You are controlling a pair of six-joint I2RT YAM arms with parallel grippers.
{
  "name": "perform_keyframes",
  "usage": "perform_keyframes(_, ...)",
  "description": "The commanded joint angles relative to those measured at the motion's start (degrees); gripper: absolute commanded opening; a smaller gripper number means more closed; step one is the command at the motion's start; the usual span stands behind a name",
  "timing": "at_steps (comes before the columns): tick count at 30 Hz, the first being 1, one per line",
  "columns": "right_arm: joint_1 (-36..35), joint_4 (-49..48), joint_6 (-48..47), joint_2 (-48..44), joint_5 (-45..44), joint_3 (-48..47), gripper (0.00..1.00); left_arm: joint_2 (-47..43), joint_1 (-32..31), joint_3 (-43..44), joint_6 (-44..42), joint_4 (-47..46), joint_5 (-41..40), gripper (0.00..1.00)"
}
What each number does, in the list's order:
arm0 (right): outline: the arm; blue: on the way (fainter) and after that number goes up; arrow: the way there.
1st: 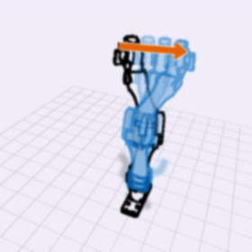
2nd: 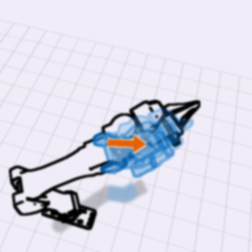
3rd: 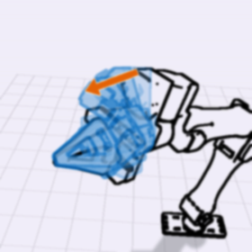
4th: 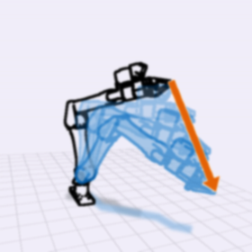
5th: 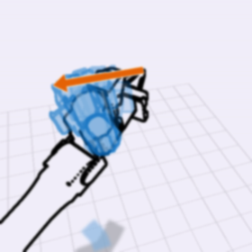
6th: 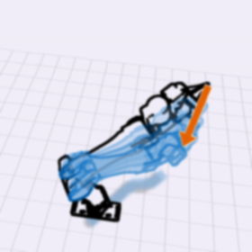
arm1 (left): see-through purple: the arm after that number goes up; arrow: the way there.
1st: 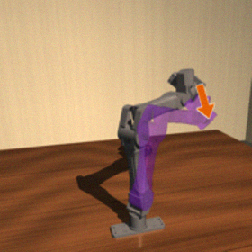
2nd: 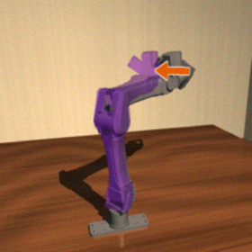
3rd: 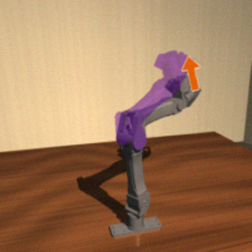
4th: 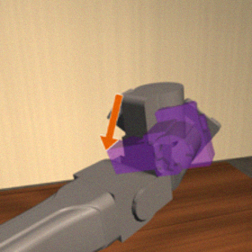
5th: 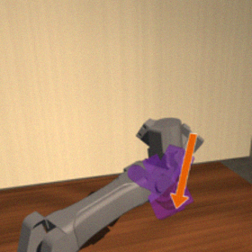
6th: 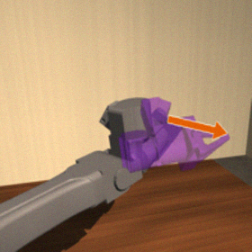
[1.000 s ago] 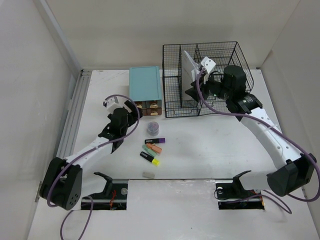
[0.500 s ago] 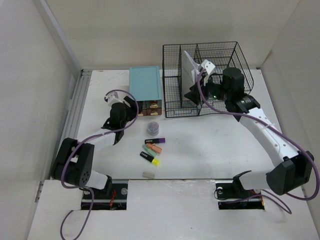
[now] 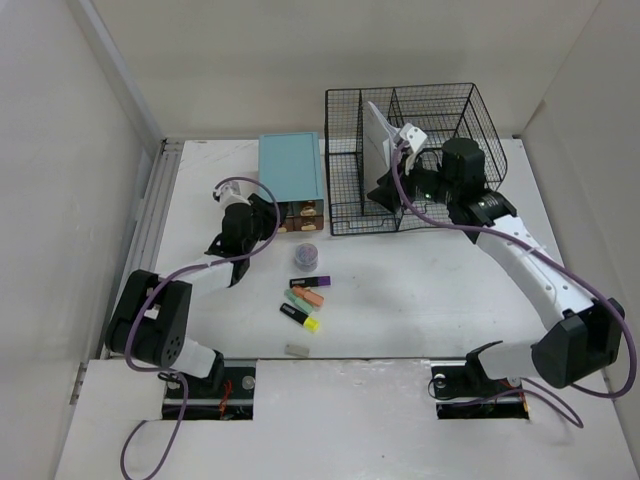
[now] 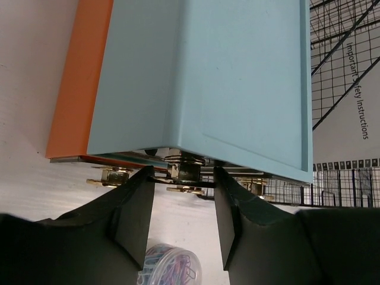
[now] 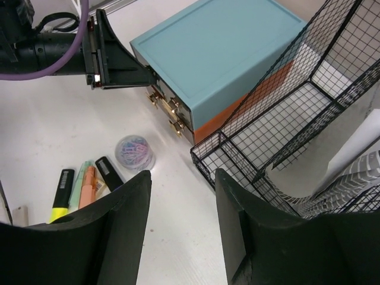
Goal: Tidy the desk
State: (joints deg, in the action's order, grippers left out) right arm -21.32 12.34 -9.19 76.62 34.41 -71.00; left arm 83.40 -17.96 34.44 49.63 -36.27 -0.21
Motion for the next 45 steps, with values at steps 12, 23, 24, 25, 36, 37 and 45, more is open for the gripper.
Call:
perform_keyframes(12,-7.3,5.1,-12.4,2.2,6.7,-1.2,0.61,-19.0,-10.4,-19.8,8.0,-6.1,-7.3,0.01)
perform_keyframes(23,-16.3,7.3,-16.9,9.9,-3.0,-2.9,0.81,-32.3,-11.5,-19.1,5.7,6.5,-9.6,0.68)
perform_keyframes(24,-16.8,6.7,-16.9,10.6,-3.6,-2.9,0.81,-34.0,-12.2,-19.1,5.7,8.0,-10.2,0.68)
perform_keyframes(25,-16.8,6.7,-16.9,12.0,-4.1,-3.6,0.82,-35.9,-12.2,-19.1,6.2,11.6,-10.2,0.69)
perform_keyframes(36,-21.7,5.9,-17.4,25.7,-10.3,-11.8,0.84,-66.1,-13.9,-8.3,5.0,40.5,-22.2,0.68)
perform_keyframes(37,-22.2,5.9,-17.4,26.6,-10.3,-12.3,0.84,-66.9,-13.9,-6.2,5.0,41.6,-22.7,0.68)
perform_keyframes(45,-23.9,6.6,-17.4,33.1,-10.9,-15.8,0.88,-69.2,-13.9,-2.1,2.2,48.0,-24.2,0.68)
